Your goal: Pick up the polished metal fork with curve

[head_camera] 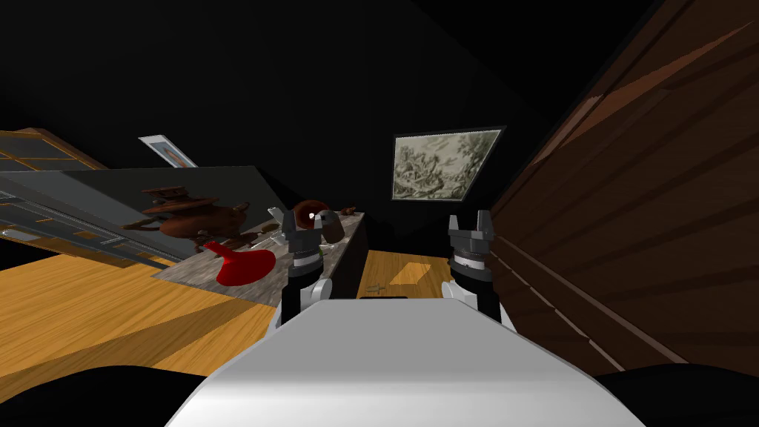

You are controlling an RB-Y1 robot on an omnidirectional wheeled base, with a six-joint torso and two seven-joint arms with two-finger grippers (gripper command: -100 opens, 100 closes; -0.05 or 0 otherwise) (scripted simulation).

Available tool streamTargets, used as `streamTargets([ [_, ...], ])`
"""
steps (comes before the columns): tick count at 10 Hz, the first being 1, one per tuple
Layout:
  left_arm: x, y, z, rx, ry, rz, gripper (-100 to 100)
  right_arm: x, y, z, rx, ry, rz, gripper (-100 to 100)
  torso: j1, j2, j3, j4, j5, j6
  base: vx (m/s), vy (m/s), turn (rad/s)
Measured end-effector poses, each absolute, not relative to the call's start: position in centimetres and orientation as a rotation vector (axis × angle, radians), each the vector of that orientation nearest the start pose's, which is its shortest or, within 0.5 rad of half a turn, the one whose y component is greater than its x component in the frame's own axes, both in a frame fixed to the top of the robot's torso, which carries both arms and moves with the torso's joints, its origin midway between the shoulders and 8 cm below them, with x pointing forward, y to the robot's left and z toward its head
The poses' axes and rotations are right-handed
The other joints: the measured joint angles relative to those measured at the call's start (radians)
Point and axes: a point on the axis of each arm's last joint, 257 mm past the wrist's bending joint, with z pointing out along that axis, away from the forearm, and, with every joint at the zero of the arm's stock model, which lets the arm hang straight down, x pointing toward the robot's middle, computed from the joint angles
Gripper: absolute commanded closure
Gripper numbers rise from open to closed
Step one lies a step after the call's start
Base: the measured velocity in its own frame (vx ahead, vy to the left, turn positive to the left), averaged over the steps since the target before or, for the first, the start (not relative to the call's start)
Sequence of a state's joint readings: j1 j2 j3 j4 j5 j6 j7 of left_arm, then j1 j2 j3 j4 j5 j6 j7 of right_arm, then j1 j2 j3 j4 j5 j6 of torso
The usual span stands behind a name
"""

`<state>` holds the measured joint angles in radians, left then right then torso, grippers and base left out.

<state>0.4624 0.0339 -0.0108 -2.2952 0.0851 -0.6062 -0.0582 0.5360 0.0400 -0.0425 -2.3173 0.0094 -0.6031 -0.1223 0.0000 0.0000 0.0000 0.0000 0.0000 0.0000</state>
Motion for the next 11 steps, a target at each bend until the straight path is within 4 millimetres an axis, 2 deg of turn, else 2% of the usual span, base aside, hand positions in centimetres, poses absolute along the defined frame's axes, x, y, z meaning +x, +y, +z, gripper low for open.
streamTargets([
  [11,35.9,29.1,2.4,-0.649,0.766,-1.244,-100,31.2,-29.3,4.9,0.621,0.481,1.376,0,-0.002,0.000,0.000,0.000,0.000,0.000,0.005,-0.020,-0.025],
])
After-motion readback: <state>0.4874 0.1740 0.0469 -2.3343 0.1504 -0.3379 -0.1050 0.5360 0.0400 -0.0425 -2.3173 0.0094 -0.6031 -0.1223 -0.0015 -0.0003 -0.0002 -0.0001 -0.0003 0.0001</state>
